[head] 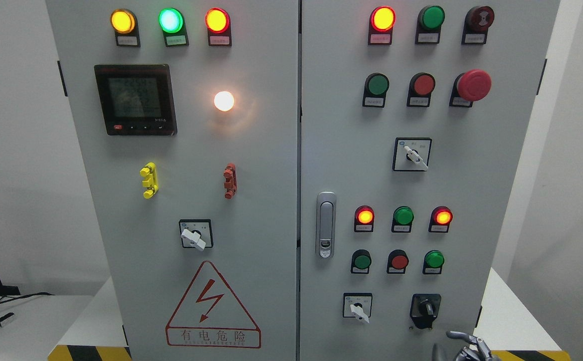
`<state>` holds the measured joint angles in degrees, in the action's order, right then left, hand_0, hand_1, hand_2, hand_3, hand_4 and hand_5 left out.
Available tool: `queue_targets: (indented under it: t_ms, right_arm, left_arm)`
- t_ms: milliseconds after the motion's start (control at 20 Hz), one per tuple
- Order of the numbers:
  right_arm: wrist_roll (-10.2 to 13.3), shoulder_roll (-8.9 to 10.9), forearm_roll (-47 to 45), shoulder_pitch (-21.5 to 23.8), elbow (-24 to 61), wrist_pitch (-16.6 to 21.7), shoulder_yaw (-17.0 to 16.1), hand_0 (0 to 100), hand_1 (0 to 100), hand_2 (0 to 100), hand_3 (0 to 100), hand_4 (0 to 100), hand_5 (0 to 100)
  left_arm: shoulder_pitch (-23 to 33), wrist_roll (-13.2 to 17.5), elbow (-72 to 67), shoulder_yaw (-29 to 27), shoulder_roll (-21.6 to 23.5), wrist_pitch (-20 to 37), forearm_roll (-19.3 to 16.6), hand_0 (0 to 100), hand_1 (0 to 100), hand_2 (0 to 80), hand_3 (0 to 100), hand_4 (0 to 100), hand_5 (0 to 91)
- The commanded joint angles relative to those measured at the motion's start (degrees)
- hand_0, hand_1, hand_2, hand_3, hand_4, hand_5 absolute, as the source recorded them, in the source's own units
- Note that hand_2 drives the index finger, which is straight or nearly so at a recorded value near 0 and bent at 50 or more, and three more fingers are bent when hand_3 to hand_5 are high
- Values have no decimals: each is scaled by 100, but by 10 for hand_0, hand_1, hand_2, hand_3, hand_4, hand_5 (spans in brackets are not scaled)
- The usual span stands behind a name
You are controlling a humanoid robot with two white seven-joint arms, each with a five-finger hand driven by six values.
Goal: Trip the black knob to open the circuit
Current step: 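Raise the right hand up toward the black rotary knob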
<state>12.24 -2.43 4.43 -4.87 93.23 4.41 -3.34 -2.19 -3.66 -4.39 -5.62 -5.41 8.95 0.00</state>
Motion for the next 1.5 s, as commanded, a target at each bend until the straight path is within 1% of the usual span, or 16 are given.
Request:
queue_targets:
  t_ms: [0,550,1100,1450]
  right_arm:
    - [-2,15,5,-154,-200,-46,17,364,769,429,947,1000,1000]
    - [-2,6,5,-224,-200,-46,17,338,760,420,939,1000,1000]
    - [-2,-3,23,-304,-192,-46,79,332,757,424,940,1000,1000]
    - [-11,-20,31,-304,-192,-55,132,331,758,456,946,1000,1000]
  left_arm:
    - [0,-3,0,0,-3,1,26,120,389,0,0,0,0]
    - [0,-3,0,0,-3,1,26,120,389,0,0,0,0]
    - [0,-3,0,0,-3,1,26,120,389,0,0,0,0]
    - [0,-3,0,0,-3,1,26,120,389,0,0,0,0]
